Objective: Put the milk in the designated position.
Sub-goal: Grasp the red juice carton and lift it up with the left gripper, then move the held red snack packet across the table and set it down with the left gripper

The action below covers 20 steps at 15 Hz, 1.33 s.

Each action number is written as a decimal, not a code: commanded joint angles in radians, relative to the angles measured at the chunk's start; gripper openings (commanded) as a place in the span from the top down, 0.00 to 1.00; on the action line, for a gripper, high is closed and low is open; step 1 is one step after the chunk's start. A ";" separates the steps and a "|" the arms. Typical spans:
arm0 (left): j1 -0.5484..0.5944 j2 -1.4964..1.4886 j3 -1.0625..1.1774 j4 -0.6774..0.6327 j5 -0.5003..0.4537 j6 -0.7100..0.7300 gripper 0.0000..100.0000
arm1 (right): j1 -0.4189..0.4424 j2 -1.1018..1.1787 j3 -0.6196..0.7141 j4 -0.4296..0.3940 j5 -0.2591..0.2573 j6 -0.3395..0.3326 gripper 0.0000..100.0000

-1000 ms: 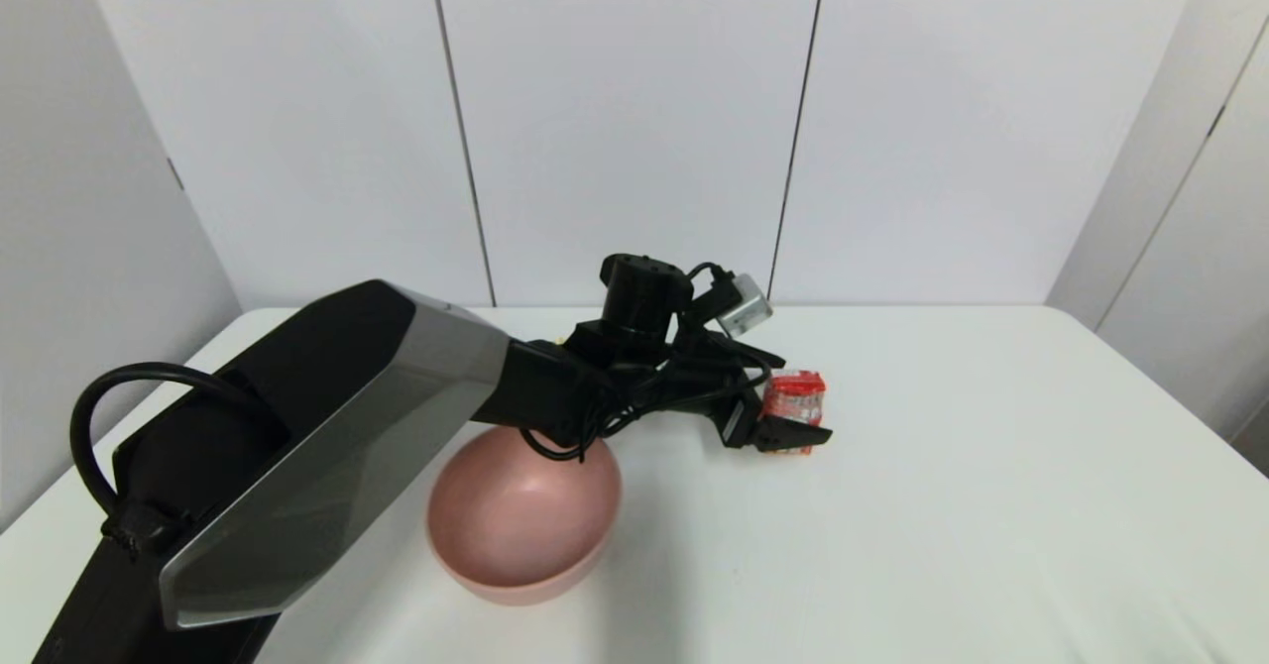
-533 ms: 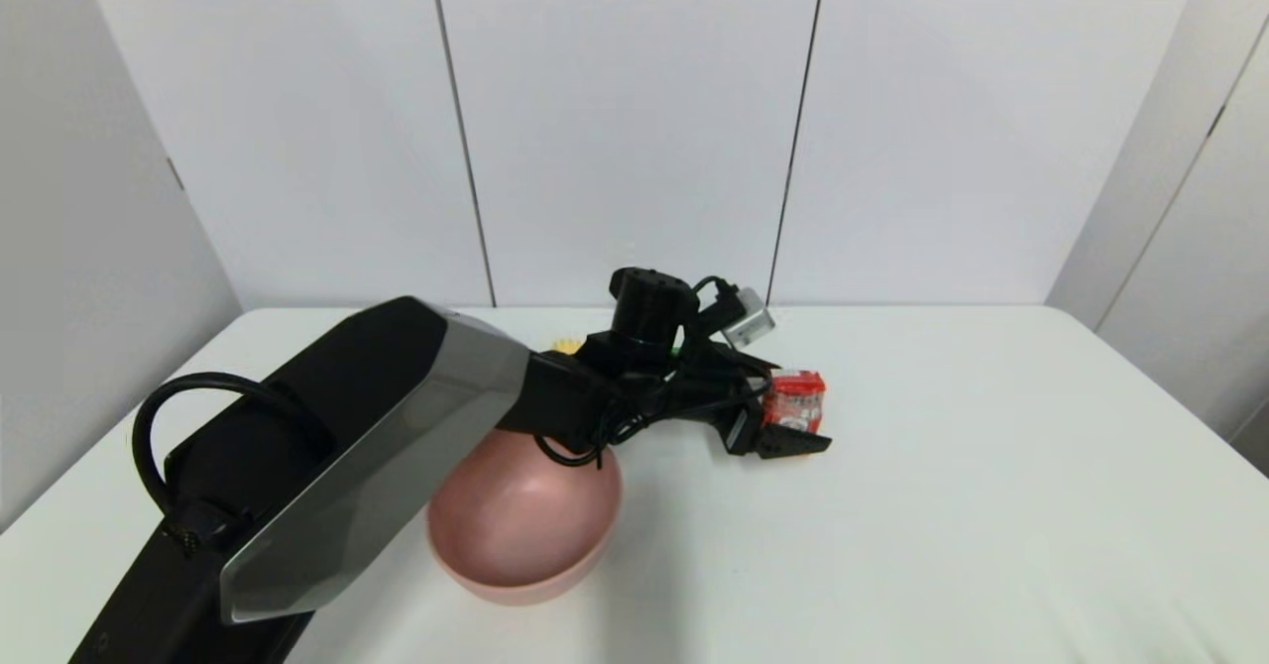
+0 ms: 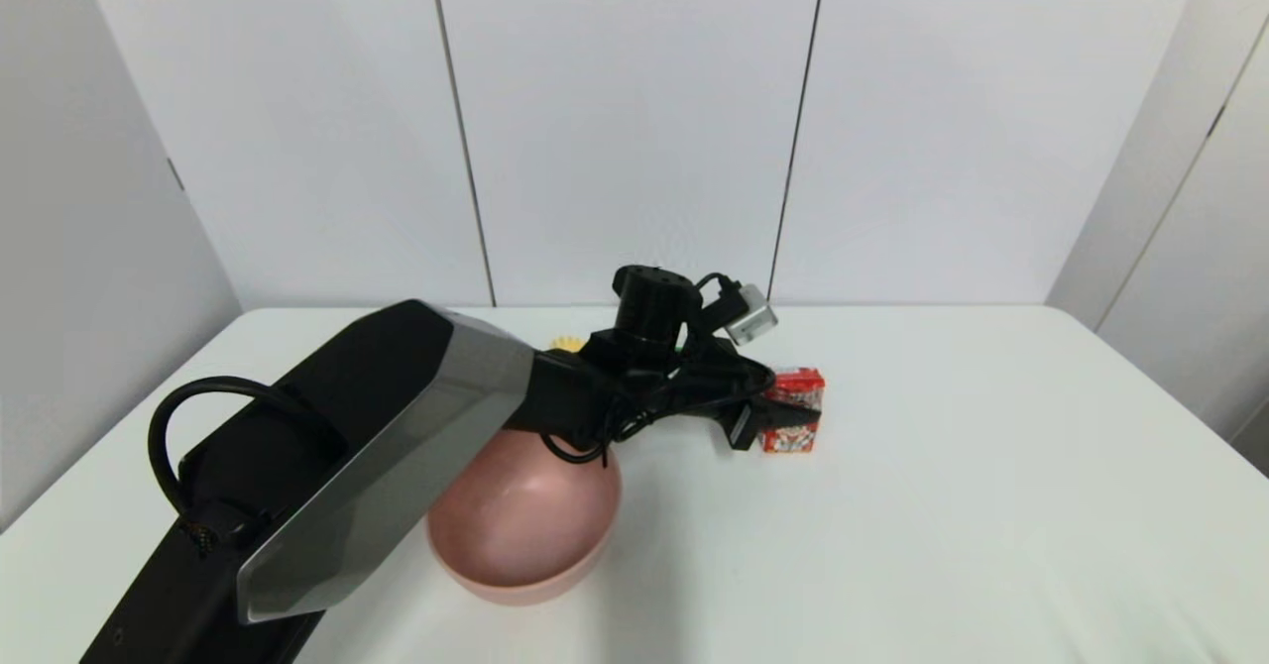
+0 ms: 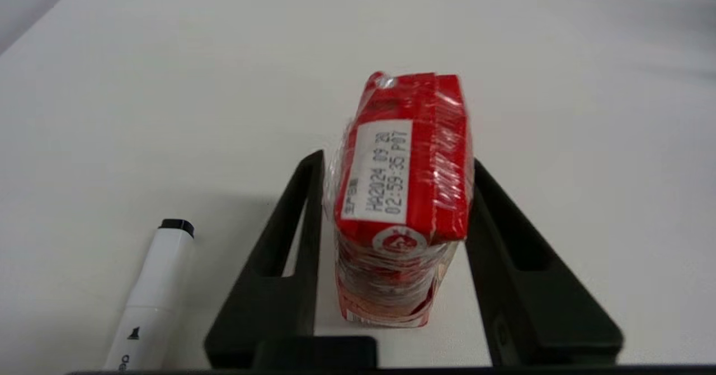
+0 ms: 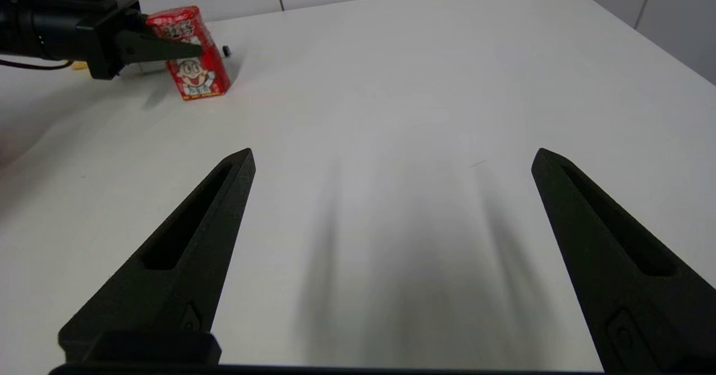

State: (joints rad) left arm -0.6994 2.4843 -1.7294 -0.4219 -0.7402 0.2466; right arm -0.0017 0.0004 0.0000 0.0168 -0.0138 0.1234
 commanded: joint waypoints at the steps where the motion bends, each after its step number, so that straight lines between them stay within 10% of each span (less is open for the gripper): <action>1: 0.000 0.001 -0.007 -0.003 -0.004 0.002 1.00 | 0.000 0.001 0.000 0.000 0.000 0.001 0.00; 10: -0.006 -0.182 -0.107 0.111 0.028 -0.018 1.00 | 0.000 0.001 0.000 0.000 0.000 0.001 0.00; 16: 0.031 -0.476 0.113 0.118 0.484 -0.013 1.00 | 0.000 0.001 0.000 0.000 0.000 0.001 0.00; 20: 0.185 -0.763 0.473 0.107 0.573 -0.001 1.00 | 0.000 0.001 0.000 0.000 0.000 0.001 0.00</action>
State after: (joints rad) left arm -0.6317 1.9655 -1.4802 -0.3045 -0.2240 0.2355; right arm -0.0017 0.0000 0.0000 0.0168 -0.0138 0.1236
